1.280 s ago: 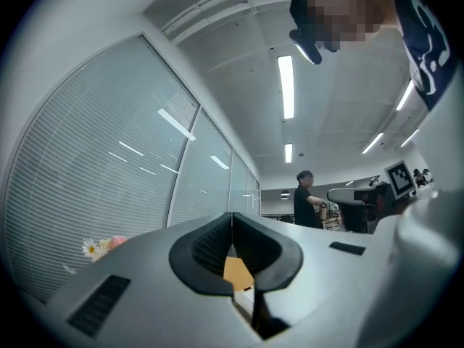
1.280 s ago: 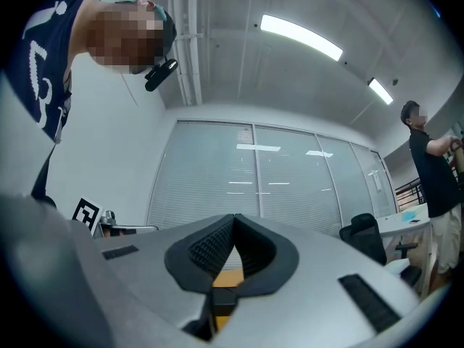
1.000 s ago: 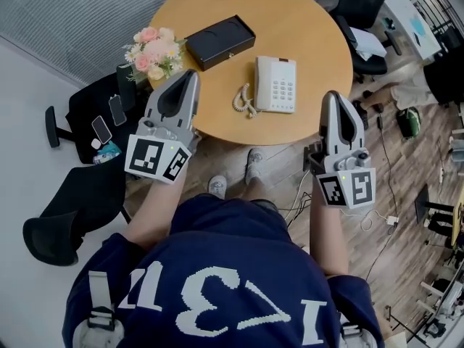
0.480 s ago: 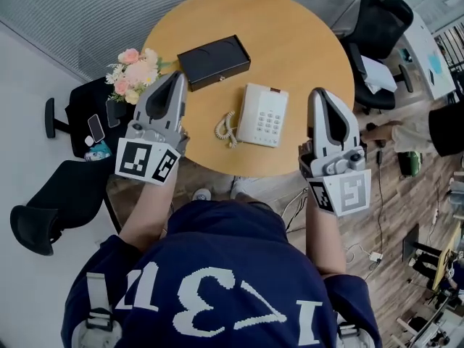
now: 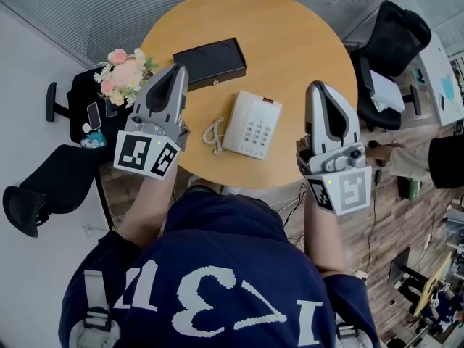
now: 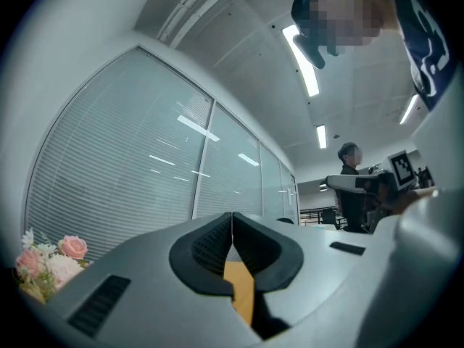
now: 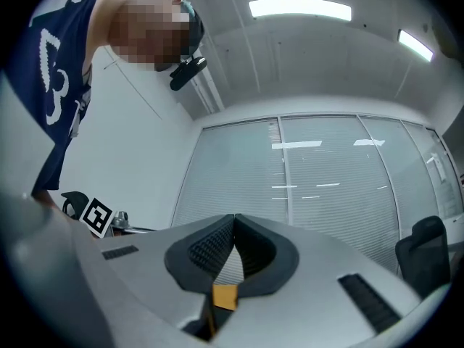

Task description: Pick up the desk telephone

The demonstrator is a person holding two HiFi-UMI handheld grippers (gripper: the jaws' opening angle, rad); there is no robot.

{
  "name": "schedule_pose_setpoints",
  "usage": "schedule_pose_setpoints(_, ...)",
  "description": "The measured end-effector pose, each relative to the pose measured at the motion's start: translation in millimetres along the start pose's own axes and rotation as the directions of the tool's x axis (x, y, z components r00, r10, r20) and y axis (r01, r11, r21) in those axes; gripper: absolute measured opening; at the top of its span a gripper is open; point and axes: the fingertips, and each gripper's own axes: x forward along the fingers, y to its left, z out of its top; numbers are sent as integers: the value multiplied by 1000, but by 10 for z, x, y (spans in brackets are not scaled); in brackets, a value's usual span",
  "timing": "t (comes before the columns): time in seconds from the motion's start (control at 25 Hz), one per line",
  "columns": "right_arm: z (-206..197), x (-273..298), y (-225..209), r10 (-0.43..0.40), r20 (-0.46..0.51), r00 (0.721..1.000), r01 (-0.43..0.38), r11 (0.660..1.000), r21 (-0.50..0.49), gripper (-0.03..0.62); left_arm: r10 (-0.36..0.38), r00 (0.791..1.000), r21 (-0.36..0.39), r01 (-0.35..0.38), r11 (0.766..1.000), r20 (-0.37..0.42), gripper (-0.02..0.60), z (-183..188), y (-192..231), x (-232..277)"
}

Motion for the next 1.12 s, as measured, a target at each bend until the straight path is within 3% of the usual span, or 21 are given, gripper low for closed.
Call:
schedule_pose_setpoints(0.24,-199,17,-190,-39,-21,999,41,997,66,25,-33,999,-9,33,999,-7,16,-25,4,183)
schedule_pose_setpoints(0.44,-249,43,-385,-134,-15,991,135,979,152,26,-79,997,-7,80,997,20,17,46,21,341)
schedule_pose_setpoints(0.96,-338,-14,-571,-243,-31,969,245,965,94,26,-150,987,-7,151,989,60,17,92,19,692)
schedule_pose_setpoints(1.12,-464,-64,-635,-268,-67,961,274,956,101,26,-157,987,-47,159,986,40,17,-52,35,730)
